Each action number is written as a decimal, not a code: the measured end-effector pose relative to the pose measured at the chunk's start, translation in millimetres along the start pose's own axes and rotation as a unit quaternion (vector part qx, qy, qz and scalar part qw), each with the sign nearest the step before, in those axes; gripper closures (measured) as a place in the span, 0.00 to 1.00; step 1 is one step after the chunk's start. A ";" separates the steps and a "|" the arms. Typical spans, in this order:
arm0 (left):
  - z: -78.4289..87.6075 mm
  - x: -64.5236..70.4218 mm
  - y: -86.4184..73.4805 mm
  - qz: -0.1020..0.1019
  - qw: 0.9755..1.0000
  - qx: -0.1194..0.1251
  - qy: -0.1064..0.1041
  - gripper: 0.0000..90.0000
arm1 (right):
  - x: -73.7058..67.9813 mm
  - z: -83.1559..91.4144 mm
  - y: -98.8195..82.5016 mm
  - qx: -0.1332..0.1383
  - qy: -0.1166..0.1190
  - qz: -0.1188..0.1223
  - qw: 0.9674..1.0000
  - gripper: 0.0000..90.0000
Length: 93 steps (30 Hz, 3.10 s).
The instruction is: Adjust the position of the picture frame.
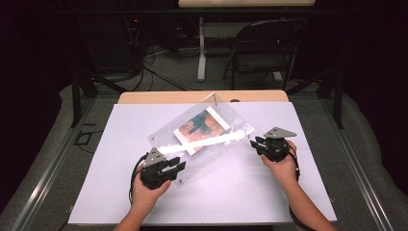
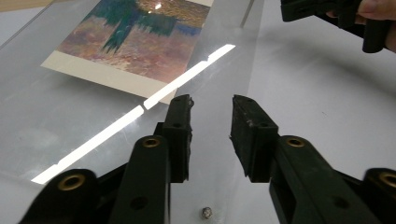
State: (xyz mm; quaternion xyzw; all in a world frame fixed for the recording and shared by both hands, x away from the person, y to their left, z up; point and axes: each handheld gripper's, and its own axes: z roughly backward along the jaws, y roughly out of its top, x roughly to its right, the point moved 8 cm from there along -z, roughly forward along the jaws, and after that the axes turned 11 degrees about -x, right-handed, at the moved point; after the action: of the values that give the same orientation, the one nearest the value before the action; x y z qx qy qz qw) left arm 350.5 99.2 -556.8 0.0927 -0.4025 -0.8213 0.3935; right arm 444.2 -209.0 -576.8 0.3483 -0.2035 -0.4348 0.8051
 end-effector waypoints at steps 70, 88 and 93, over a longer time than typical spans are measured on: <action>-39.5 34.9 -35.7 -0.031 0.991 -0.132 0.012 1.00 | -36.0 1.7 3.9 -0.045 -0.002 0.084 0.996 0.95; -38.2 26.1 -31.3 -0.008 0.992 -0.126 0.010 1.00 | -47.6 11.8 -4.7 -0.047 0.011 0.086 0.995 0.95; -37.5 16.2 -25.3 0.001 0.993 -0.118 0.016 1.00 | -55.2 19.0 -6.2 -0.039 0.021 0.083 0.996 0.95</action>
State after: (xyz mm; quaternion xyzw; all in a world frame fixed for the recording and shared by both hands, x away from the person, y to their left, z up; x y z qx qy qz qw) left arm 342.7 74.7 -597.4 0.0581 -0.2962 -0.8614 0.4085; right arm 399.1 -172.1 -569.9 0.3074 -0.1971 -0.3669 0.8556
